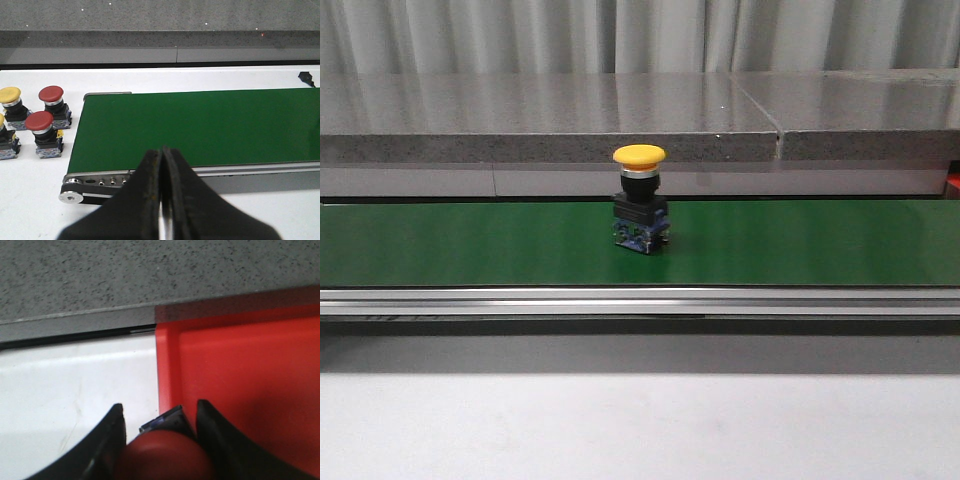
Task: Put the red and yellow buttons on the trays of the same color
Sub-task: 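Grasp the red button off the belt and lower it into the red tray, then move the right gripper above the yellow button on the belt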
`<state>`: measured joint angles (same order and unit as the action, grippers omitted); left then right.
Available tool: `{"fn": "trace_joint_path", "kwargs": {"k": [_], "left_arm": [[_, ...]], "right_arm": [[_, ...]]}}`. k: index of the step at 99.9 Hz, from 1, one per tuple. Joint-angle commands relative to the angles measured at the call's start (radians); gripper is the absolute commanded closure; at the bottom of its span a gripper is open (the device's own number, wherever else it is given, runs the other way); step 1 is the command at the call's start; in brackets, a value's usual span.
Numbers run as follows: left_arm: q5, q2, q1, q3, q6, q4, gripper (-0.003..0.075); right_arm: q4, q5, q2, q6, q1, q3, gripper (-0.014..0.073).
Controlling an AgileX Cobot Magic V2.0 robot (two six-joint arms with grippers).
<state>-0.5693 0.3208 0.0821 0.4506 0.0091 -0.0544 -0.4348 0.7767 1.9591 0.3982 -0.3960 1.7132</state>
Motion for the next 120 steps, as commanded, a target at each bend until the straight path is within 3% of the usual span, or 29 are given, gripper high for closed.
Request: {"fn": "trace_joint_path", "kwargs": {"k": [1,25,83,94,109,120], "left_arm": [[0.072,0.008,0.008,0.027,-0.002,-0.012,0.0739],[0.072,0.008,0.008,0.027,-0.002,-0.012,0.0739],[0.072,0.008,0.008,0.027,-0.002,-0.012,0.0739],[0.072,0.008,0.008,0.027,-0.002,-0.012,0.0739],[0.072,0.008,0.008,0.027,-0.002,-0.012,0.0739],[0.072,0.008,0.008,0.027,-0.002,-0.012,0.0739]], "right_arm": [[-0.014,-0.045,-0.003,0.01,-0.008,0.079,0.0532],[-0.008,-0.047,0.118,0.01,-0.008,0.159,0.0532],[0.045,-0.091,0.213,0.01,-0.011,0.161,0.0524],[0.045,-0.096,0.213,0.01,-0.011,0.161,0.0411],[0.045,-0.119,0.212,0.01,-0.011,0.161,0.0082],[0.045,-0.132,0.206,0.01,-0.011,0.162,-0.0079]]}}
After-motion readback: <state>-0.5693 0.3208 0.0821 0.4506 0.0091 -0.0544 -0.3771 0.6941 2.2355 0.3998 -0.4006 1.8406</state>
